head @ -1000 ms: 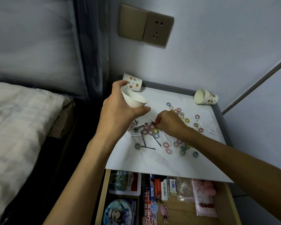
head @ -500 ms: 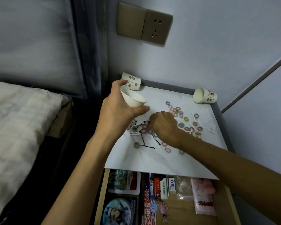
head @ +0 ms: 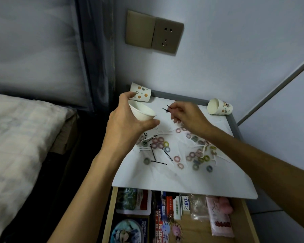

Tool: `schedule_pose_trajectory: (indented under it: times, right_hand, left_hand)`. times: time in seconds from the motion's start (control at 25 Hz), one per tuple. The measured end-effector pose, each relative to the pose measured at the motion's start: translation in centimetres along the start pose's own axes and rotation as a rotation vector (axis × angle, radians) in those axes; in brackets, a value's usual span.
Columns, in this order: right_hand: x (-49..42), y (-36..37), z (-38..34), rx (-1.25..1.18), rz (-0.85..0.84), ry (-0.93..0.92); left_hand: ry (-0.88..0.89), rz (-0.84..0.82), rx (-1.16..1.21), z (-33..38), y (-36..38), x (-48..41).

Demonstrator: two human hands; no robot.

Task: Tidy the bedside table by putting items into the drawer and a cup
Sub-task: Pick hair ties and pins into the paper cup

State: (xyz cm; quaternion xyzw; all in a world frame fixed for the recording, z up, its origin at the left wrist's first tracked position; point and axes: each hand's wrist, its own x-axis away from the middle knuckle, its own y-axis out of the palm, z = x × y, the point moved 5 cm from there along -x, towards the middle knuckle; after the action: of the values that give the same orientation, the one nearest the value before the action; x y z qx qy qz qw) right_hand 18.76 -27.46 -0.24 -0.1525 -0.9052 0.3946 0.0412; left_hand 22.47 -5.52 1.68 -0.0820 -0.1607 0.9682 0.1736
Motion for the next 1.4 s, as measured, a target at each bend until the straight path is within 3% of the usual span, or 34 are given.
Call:
schedule_pose_trajectory:
  times: [0.16,0.32,0.44,0.6,0.76,0.96,1.24,1.4]
  right_hand:
    - [0.0,-2.0,-7.5,0.122,-0.133,-0.293]
    - [1.2,-0.1,-10.7,0.342,-0.368,-0.429]
    - [1.8,-0.3,-10.8,0.325,-0.323,-0.465]
    - [2.5,-2.9,-7.0,0.09,0.005,-0.245]
    - [7.2,3.8,0.2,0.289,-0.159,0.04]
    - [9.1,6.6,3.4,0.28,0.032,0.193]
    - [8.8,5.9,4.6,0.074,0.07,0.361]
    - [8.1,6.2,4.1,0.306,0.044,0.303]
  left_hand:
    - [-0.002,-0.017,-0.028,0.1,0.9,0.1]
    - [0.013,-0.047,-0.065,0.3,1.5,0.3]
    - [0.023,-0.057,-0.07,0.3,1.3,0.4]
    - [0.008,-0.029,-0.038,0.2,0.6,0.2]
    - [0.015,0.0,-0.01,0.2,-0.1,0.2]
    - [0.016,-0.001,0.006,0.3,0.2,0.4]
    - [0.021,-0.005,0.009,0.4,0.1,0.5]
    - [0.024,0.005,0.009,0.5,-0.2,0.4]
